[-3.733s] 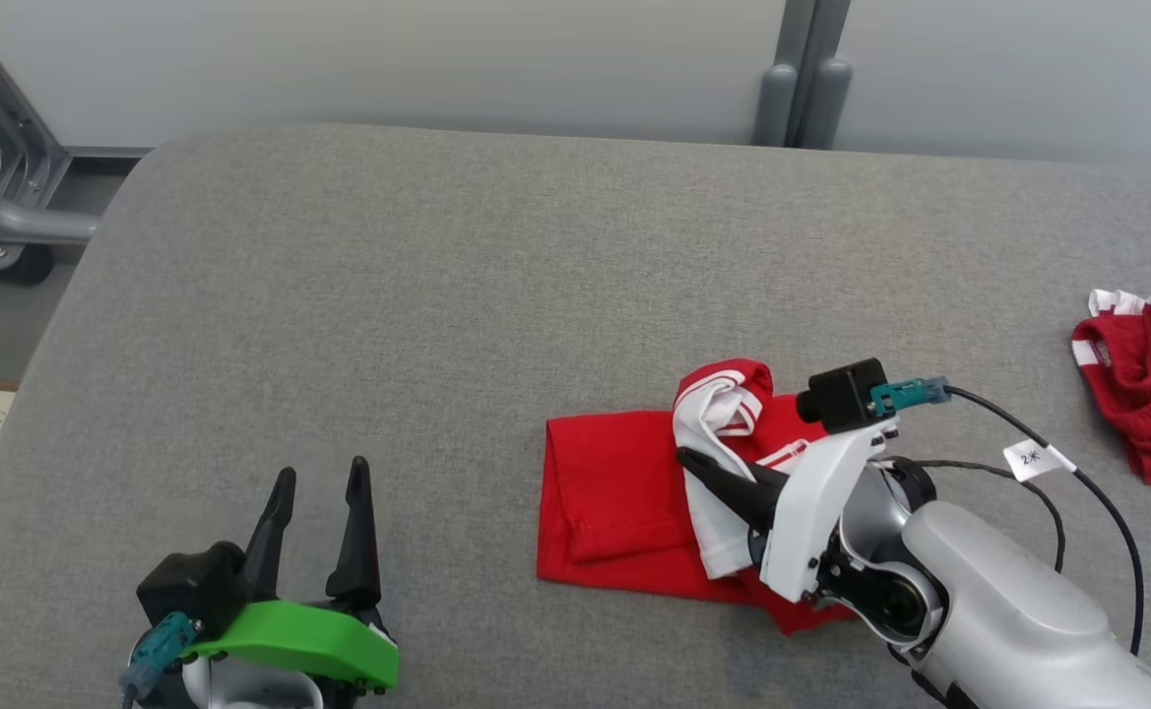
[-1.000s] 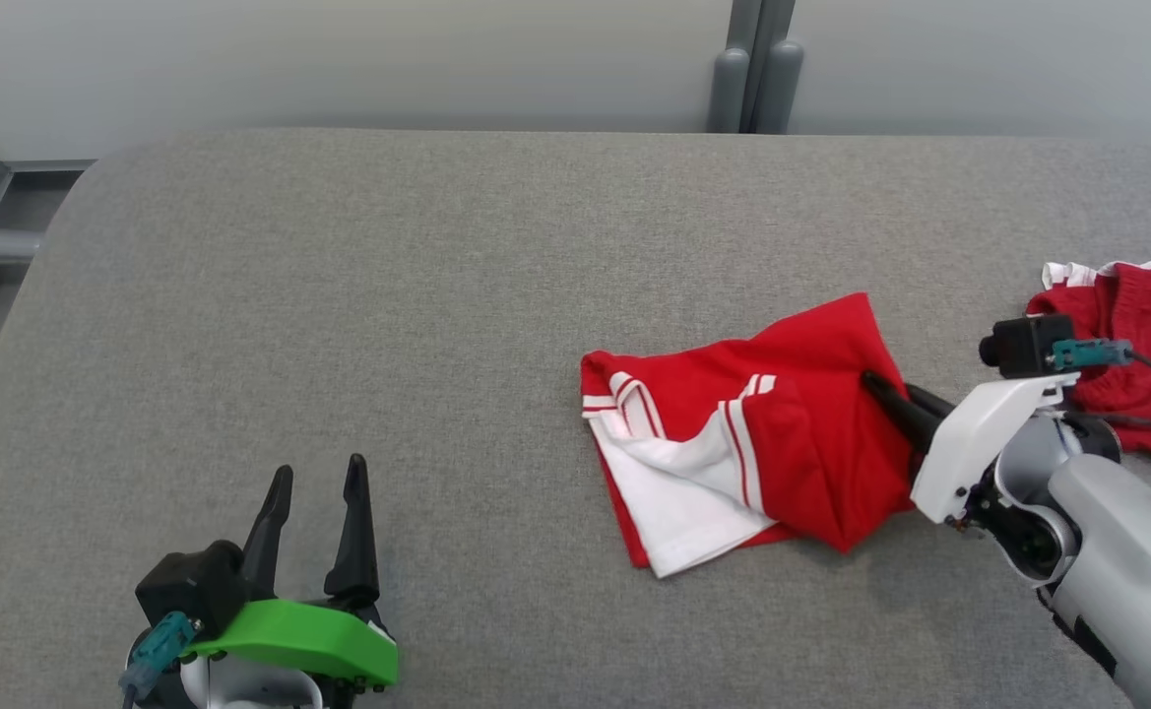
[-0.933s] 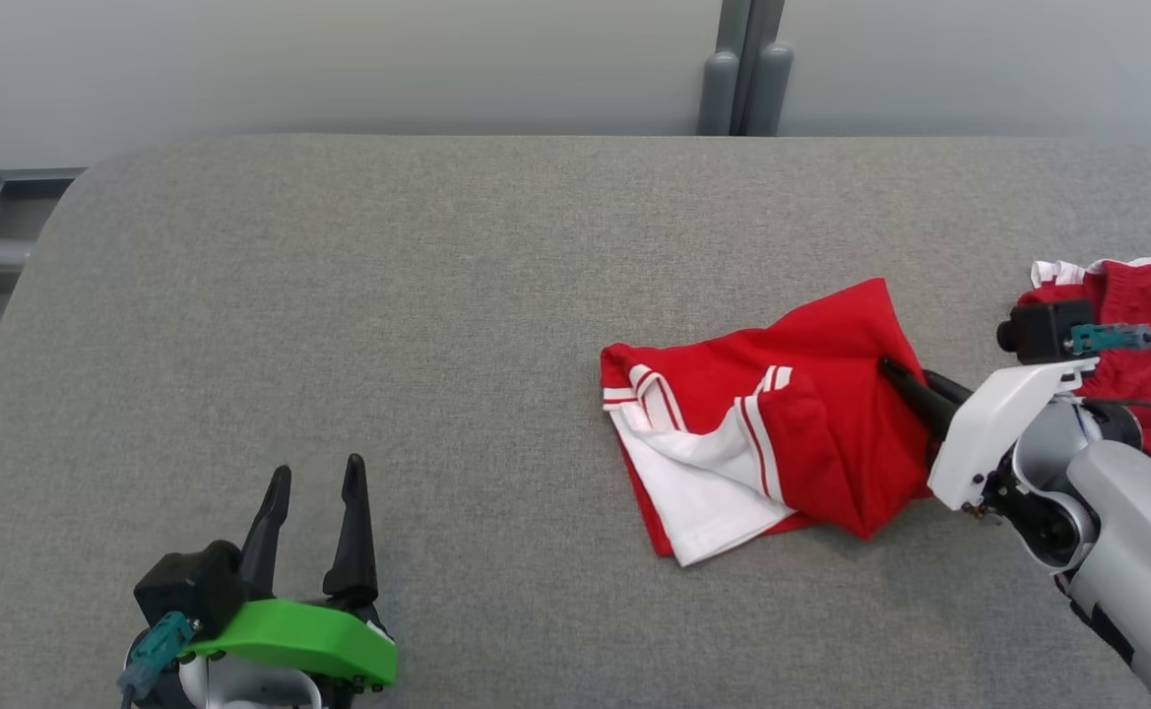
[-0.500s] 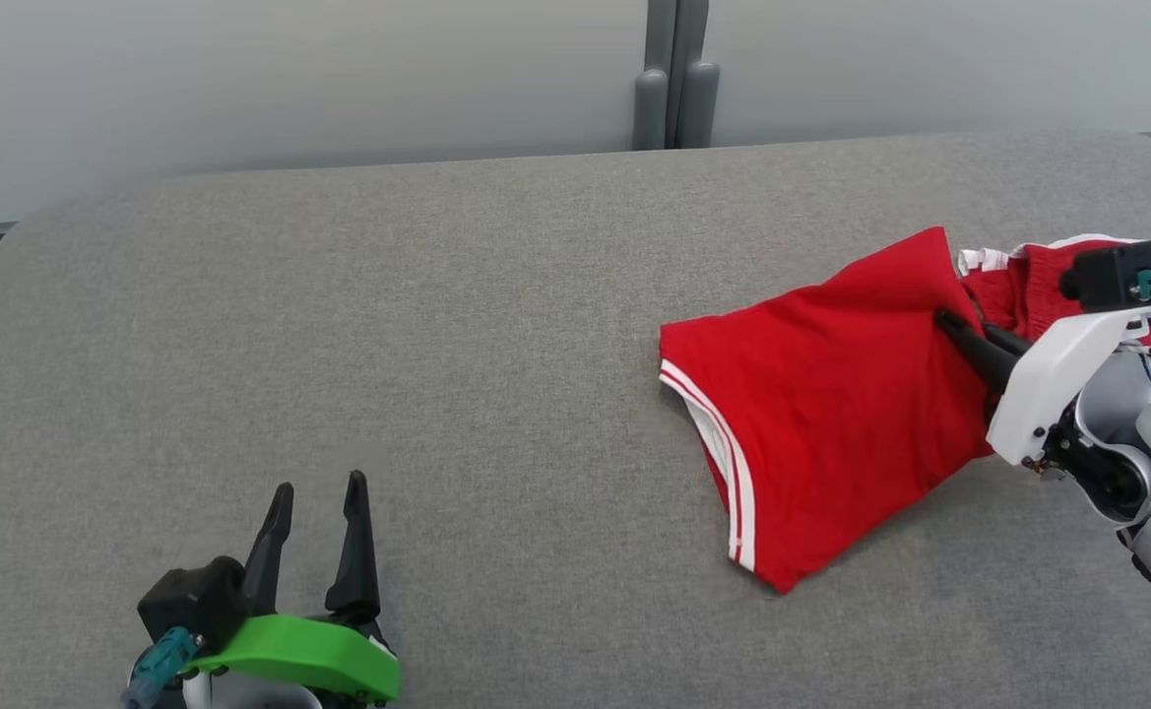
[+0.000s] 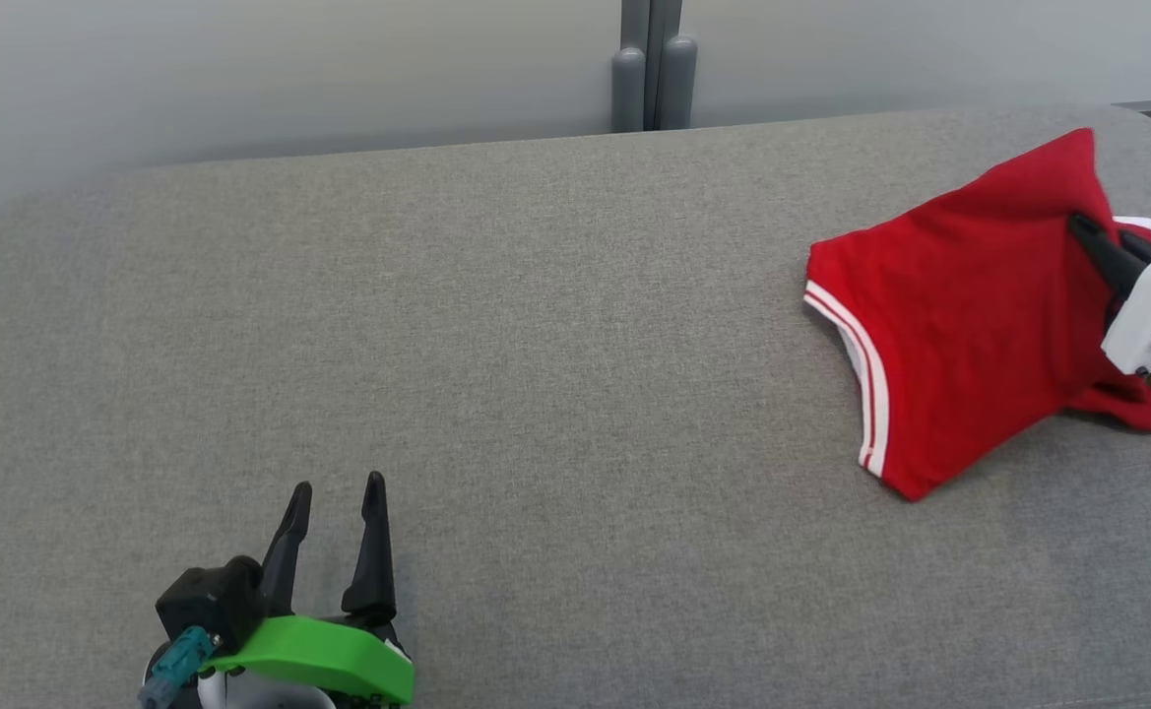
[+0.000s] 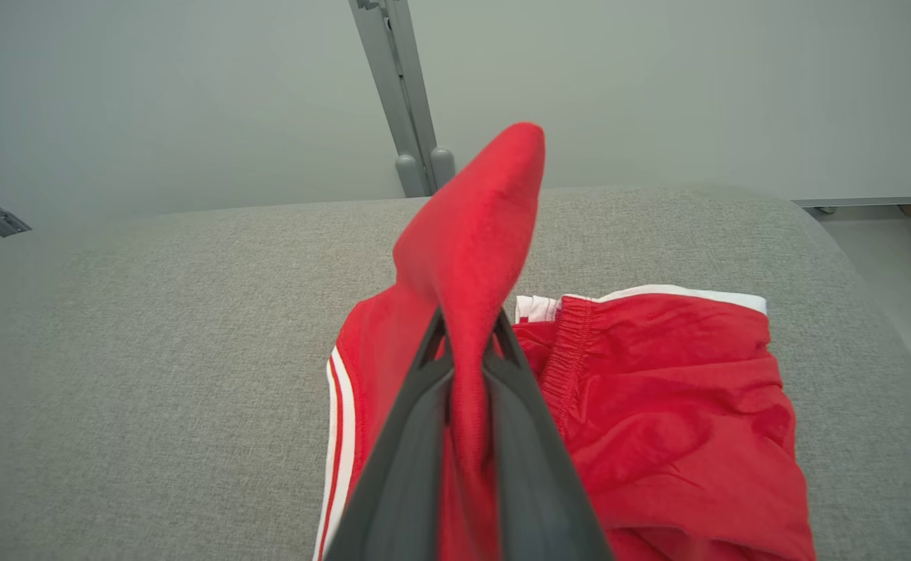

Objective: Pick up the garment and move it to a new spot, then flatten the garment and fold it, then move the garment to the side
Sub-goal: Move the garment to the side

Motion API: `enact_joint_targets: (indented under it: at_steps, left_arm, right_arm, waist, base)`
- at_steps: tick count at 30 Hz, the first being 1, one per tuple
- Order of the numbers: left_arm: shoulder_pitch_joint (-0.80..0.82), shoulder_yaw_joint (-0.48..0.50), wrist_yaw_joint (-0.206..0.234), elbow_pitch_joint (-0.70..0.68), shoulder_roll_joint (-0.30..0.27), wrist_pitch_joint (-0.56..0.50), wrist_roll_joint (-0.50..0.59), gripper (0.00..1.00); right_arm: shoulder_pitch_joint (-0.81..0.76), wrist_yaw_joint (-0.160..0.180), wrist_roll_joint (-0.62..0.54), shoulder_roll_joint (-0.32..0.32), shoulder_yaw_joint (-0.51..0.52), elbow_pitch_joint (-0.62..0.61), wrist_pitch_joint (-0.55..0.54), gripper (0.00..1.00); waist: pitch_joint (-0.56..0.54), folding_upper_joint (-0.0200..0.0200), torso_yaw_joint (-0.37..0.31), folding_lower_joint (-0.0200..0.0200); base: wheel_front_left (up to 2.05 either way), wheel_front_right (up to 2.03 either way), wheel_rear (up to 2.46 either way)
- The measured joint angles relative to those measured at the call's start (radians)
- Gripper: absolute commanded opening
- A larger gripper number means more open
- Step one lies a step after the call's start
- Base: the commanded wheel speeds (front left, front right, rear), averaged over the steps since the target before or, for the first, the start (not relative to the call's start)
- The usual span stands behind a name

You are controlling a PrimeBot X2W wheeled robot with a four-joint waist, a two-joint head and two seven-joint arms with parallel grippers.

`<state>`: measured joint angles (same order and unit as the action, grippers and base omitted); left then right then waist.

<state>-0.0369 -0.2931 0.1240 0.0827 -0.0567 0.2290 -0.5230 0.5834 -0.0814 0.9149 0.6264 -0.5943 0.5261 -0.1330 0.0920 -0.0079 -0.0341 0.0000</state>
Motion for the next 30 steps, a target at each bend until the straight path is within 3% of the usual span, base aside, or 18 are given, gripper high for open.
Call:
enact_joint_targets:
  at_steps: [19, 30]
  left_arm:
    - [0.017, 0.001, 0.000, -0.029, -0.002, -0.011, 0.027, 1.00]
    - [0.026, -0.001, 0.000, -0.065, -0.034, -0.053, 0.063, 1.00]
  right_arm:
    - [0.063, 0.041, -0.035, 0.148, 0.017, -0.007, -0.081, 0.00]
    - [0.055, 0.094, -0.127, 0.243, -0.008, 0.075, -0.091, 0.00]
  waist:
    - [0.066, 0.0000, 0.037, 0.0000]
    - [0.121, 0.0000, 0.047, 0.0000]
  base:
    - [0.00, 0.00, 0.00]
    - [0.00, 0.00, 0.00]
